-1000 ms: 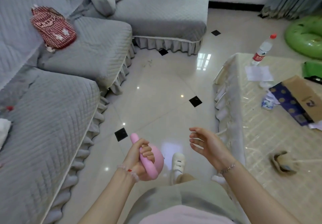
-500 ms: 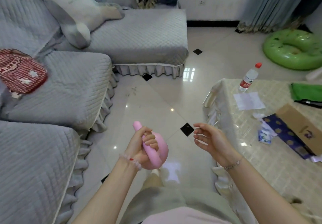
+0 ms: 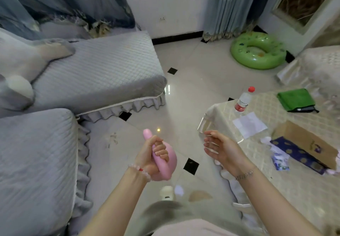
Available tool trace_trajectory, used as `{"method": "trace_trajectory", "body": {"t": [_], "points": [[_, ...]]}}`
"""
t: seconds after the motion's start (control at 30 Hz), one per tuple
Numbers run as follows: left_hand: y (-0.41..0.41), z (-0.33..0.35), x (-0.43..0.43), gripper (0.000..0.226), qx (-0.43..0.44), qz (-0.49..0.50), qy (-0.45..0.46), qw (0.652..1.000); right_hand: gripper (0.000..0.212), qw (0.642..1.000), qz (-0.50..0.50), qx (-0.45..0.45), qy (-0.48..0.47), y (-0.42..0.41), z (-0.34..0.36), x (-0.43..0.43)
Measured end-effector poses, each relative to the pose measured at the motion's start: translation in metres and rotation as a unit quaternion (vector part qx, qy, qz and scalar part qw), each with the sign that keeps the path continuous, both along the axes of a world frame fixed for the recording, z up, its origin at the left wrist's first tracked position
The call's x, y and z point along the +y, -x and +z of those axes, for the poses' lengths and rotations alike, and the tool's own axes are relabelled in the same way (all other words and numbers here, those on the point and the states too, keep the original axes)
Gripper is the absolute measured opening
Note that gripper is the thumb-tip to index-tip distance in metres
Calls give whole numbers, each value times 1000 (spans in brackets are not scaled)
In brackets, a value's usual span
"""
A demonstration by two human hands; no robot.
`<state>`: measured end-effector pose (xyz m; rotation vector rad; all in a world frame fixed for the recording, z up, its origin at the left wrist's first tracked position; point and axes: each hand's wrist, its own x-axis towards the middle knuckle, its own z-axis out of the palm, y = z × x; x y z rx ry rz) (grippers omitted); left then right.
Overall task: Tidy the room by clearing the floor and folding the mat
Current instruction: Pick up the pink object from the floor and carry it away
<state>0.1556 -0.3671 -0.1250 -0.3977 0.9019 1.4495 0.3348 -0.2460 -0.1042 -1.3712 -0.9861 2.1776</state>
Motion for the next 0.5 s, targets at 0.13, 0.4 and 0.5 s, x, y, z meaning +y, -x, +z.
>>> {"method": "trace_trajectory", "body": {"t": [0.13,0.4,0.5], "points": [[52,10,42,50,-15,16,-26,999,19,999,-34,20,3,33,1,45],[128,0,153,46,-16,-14,-14,1000,20,998,-49,29,26,106,-15,158],[154,-6,207,48,-18,-17,13,1000,21,998,-51,31,33,137,-22,213]]}}
